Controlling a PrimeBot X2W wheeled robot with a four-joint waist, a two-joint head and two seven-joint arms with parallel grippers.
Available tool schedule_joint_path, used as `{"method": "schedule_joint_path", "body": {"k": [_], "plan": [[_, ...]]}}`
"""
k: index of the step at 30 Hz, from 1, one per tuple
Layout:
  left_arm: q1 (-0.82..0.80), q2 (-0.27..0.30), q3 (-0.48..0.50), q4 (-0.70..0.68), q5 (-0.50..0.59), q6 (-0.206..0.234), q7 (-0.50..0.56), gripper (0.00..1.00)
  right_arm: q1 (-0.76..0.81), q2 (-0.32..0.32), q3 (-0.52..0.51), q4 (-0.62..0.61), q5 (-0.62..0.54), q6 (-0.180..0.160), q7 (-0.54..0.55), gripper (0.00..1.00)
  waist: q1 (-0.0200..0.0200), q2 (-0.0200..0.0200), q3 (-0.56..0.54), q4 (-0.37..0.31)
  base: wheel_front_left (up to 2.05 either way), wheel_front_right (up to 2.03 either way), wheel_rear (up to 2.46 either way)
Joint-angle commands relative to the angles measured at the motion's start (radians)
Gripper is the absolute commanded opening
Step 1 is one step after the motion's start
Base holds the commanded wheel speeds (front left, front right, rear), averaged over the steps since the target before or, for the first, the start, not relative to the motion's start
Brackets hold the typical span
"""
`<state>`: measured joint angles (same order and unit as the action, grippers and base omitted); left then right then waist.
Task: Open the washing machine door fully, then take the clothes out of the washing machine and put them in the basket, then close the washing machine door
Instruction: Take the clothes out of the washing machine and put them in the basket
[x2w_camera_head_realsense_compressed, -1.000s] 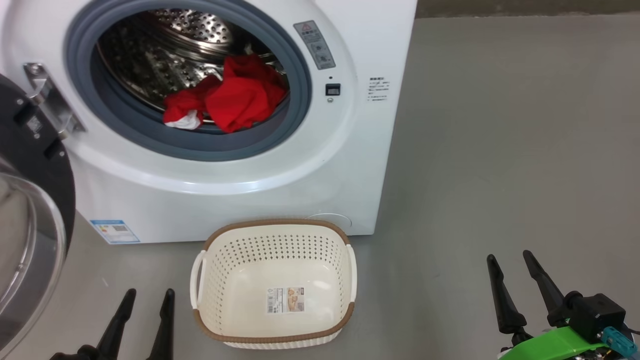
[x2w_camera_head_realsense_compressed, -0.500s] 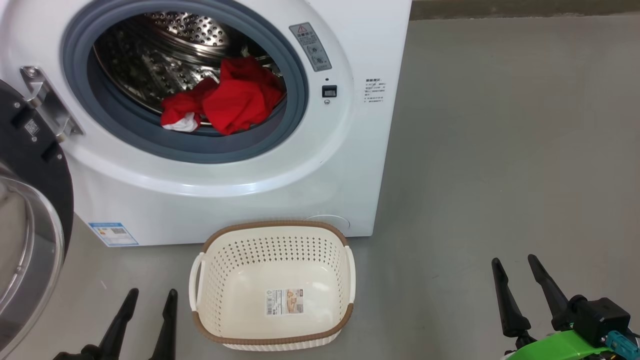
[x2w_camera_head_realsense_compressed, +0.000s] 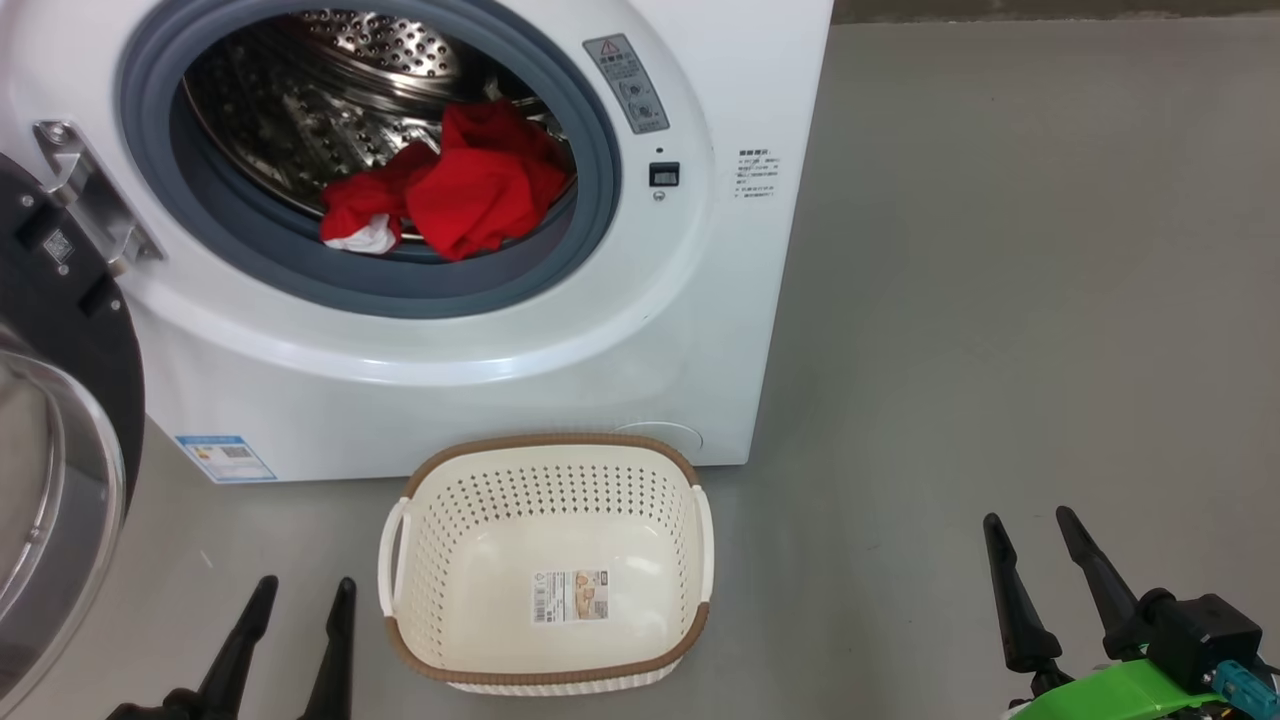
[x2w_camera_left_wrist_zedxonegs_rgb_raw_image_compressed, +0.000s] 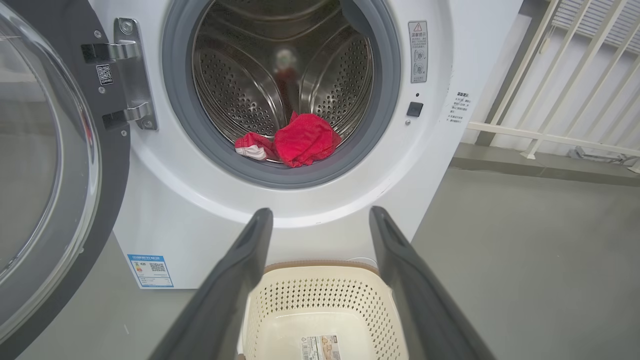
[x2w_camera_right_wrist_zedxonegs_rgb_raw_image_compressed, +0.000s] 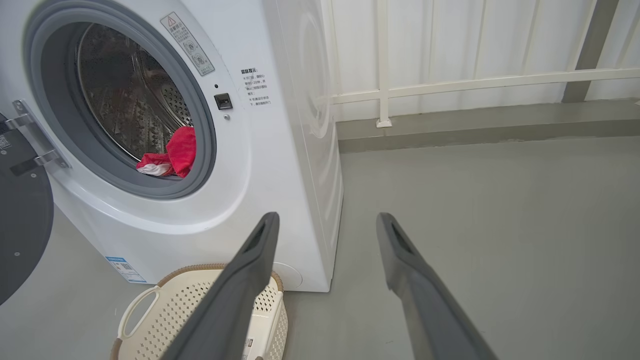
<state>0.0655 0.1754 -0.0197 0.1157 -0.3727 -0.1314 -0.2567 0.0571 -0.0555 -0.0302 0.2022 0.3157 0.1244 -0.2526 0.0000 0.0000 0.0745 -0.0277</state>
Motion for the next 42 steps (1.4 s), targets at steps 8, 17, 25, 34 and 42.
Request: {"method": "schedule_joint_path", "body": {"k": [8,17,25,34,42], "plan": [[-0.040,0.023,0.032,-0.022,-0.012,0.001,-0.005,1.00,-0.021,-0.006,0.023,-0.026,0.000,0.006,-0.009,1.00,0.0000,0.0000,0.000,0.001,1.18,-1.18,0.00],[-0.052,0.024,0.026,-0.007,-0.024,0.001,-0.005,1.00,-0.027,-0.004,0.029,-0.025,0.002,0.006,-0.009,1.00,0.0000,0.0000,0.010,0.008,1.15,-1.15,0.00],[-0.062,0.023,0.025,-0.001,-0.028,0.001,-0.005,1.00,-0.031,-0.003,0.031,-0.024,0.001,0.006,-0.009,1.00,0.0000,0.0000,0.023,0.012,0.24,-0.24,0.00],[-0.069,0.028,0.017,0.008,-0.034,0.001,-0.005,1.00,-0.038,0.000,0.034,-0.023,0.002,0.006,-0.009,1.00,0.0000,0.0000,0.035,0.009,0.00,0.00,0.00],[-0.140,0.017,-0.001,0.087,-0.027,0.001,-0.005,1.00,-0.058,0.003,0.039,-0.031,0.000,0.006,-0.009,1.00,0.0000,0.0000,0.072,0.003,0.00,0.00,0.00]]}}
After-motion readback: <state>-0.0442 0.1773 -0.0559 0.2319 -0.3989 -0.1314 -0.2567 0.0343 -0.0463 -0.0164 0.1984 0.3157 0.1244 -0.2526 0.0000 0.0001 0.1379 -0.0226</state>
